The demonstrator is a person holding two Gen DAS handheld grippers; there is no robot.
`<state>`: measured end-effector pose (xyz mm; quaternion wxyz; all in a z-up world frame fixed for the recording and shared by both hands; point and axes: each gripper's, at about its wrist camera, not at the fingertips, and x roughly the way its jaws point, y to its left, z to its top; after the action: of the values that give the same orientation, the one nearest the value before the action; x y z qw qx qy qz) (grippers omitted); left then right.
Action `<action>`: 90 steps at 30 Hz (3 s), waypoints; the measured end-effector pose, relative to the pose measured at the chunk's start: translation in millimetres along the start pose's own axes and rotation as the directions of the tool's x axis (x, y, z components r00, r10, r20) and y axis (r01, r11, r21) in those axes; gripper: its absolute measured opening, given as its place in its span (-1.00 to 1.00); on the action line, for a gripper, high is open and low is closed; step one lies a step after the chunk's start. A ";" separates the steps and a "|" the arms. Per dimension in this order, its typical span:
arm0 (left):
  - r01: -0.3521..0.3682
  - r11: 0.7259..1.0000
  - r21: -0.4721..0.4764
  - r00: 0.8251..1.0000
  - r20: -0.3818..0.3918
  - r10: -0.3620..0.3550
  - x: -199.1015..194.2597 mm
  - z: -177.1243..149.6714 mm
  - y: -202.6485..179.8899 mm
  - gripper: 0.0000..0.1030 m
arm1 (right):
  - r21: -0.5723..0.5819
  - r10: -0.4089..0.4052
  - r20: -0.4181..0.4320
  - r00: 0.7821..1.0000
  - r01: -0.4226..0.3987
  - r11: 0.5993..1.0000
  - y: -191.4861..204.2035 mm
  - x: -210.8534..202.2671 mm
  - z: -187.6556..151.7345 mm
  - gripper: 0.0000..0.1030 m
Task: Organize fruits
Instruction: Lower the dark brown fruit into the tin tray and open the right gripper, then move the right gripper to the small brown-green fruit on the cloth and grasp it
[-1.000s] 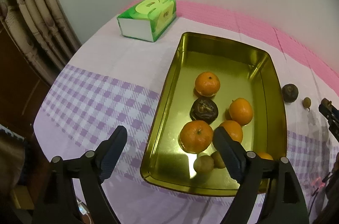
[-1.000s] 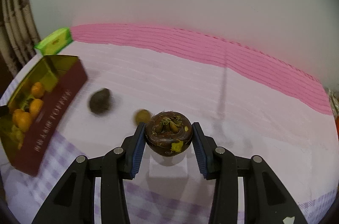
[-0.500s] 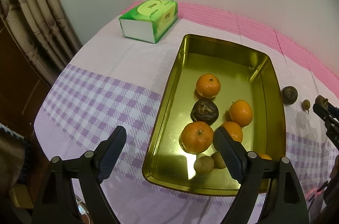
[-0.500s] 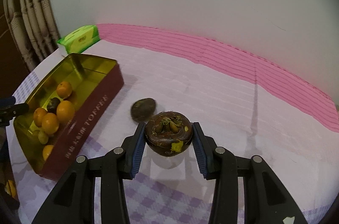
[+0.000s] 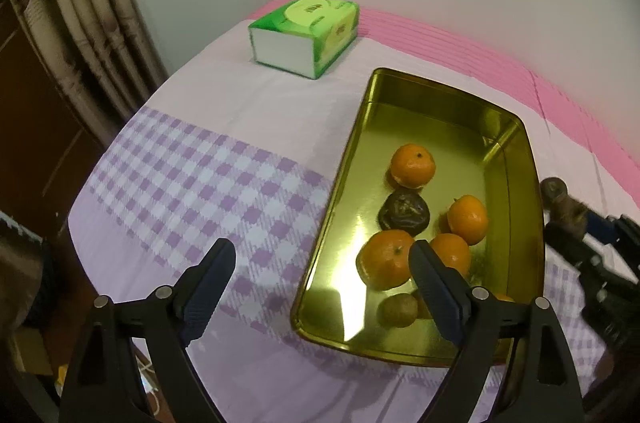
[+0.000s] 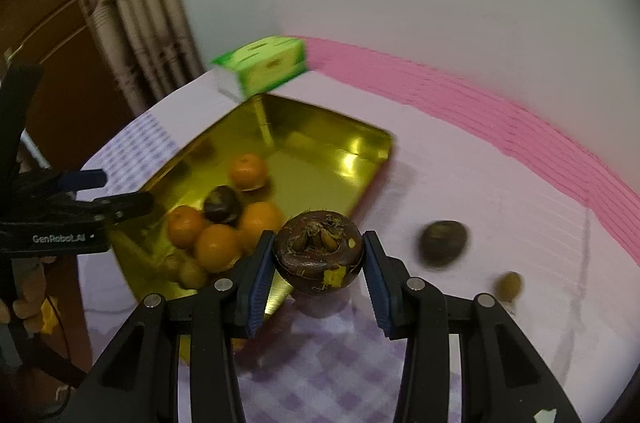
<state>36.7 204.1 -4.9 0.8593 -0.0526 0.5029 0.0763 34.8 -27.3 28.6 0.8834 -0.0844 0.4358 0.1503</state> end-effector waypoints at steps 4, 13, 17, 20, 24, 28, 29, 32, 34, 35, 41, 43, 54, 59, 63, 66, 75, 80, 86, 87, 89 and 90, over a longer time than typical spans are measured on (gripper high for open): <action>-0.009 0.999 -0.035 1.000 -0.003 0.009 -0.6 0.7 7.9 0.72 | -0.055 0.024 -0.027 0.999 -0.025 0.998 22.1 10.2 2.0 -0.22; -0.014 0.997 -0.071 1.000 -0.018 0.012 0.9 -1.3 16.0 0.72 | -0.100 0.034 -0.077 0.996 -0.042 0.994 34.7 27.6 -3.5 -0.22; -0.016 0.997 -0.073 1.000 -0.022 0.014 1.4 -0.7 16.9 0.72 | -0.108 0.037 -0.093 0.995 -0.047 0.993 38.5 37.3 -3.2 -0.22; -0.015 0.997 -0.078 1.000 -0.022 0.013 1.5 -0.5 17.5 0.72 | -0.112 0.029 -0.101 0.994 -0.040 0.993 38.8 42.3 -3.0 -0.22; -0.012 0.997 -0.070 1.000 -0.020 0.010 1.4 -0.6 17.4 0.72 | -0.110 0.029 -0.102 0.994 -0.040 0.993 40.8 44.8 -1.8 -0.22; -0.012 0.998 -0.068 1.000 -0.023 0.010 2.4 -1.0 16.2 0.72 | -0.099 0.026 -0.102 0.994 -0.036 0.994 38.3 44.7 -1.4 -0.22; -0.012 0.998 -0.067 1.000 -0.021 0.010 2.4 -1.0 15.9 0.72 | -0.096 0.030 -0.101 0.994 -0.039 0.995 37.8 44.5 -1.4 -0.22; -0.012 0.998 -0.066 1.000 -0.023 0.011 2.4 -1.0 15.8 0.73 | -0.095 0.029 -0.100 0.995 -0.038 0.995 37.6 44.5 -1.3 -0.22; -0.012 0.998 -0.064 1.000 -0.023 0.011 2.4 -1.0 15.5 0.73 | -0.091 0.033 -0.101 0.994 -0.043 0.995 38.0 45.3 -0.8 -0.22; -0.013 0.998 -0.063 1.000 -0.022 0.011 2.7 -1.3 15.1 0.73 | -0.090 0.035 -0.101 0.994 -0.044 0.995 38.0 45.3 -0.6 -0.22; -0.015 0.998 -0.063 1.000 -0.024 0.013 3.3 -2.0 13.9 0.73 | -0.088 0.043 -0.103 0.994 -0.052 0.995 39.3 45.3 -1.5 -0.21; -0.015 0.998 -0.063 1.000 -0.020 0.014 3.5 -2.4 12.9 0.73 | -0.092 0.042 -0.102 0.994 -0.051 0.994 39.5 45.4 -1.7 -0.21; -0.010 0.998 -0.054 1.000 -0.024 0.009 5.6 -3.4 10.2 0.73 | -0.094 0.039 -0.092 0.995 -0.048 0.994 42.5 41.7 -1.8 -0.20; -0.010 0.999 -0.054 1.000 -0.023 0.008 5.4 -3.2 9.7 0.73 | -0.087 0.041 -0.070 0.997 -0.047 0.995 42.7 35.6 0.6 -0.20; -0.006 0.999 -0.050 1.000 -0.019 0.005 5.3 -2.5 9.1 0.73 | -0.065 0.052 -0.043 0.998 -0.055 0.996 39.3 25.7 1.9 -0.20; -0.007 0.999 -0.046 1.000 -0.022 0.006 5.3 -1.6 8.8 0.73 | -0.052 0.052 -0.026 0.998 -0.053 0.997 34.8 18.7 2.2 -0.20; -0.007 0.999 -0.041 1.000 -0.021 0.006 4.2 -1.0 6.8 0.73 | 0.037 -0.062 0.005 0.998 0.061 0.997 -21.0 -0.6 -8.9 -0.21; -0.004 1.000 -0.023 1.000 -0.016 0.004 3.4 -0.9 2.7 0.73 | 0.109 -0.151 -0.014 0.988 0.152 0.982 -69.1 -7.9 -23.6 -0.21; 0.001 1.000 0.023 1.000 -0.005 -0.001 2.1 -2.7 -8.3 0.73 | 0.166 -0.209 -0.042 0.977 0.213 0.963 -112.5 -7.9 -38.9 -0.21; 0.002 1.000 0.030 1.000 -0.003 -0.001 1.9 -2.7 -9.8 0.73 | 0.169 -0.214 -0.047 0.976 0.219 0.961 -116.2 -7.6 -42.0 -0.21; 0.010 0.999 0.044 1.000 0.008 -0.010 0.0 -3.0 -13.0 0.73 | 0.172 -0.214 -0.058 0.975 0.221 0.960 -123.0 -2.8 -46.5 -0.21; 0.011 0.999 0.051 1.000 0.014 -0.011 -0.8 -3.3 -14.4 0.73 | 0.171 -0.215 -0.059 0.975 0.222 0.960 -123.4 -1.2 -48.2 -0.21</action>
<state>36.2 189.3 -5.6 0.8645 -0.0329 0.4981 0.0591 40.1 -157.1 2.6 0.8896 -0.0562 0.4530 0.0108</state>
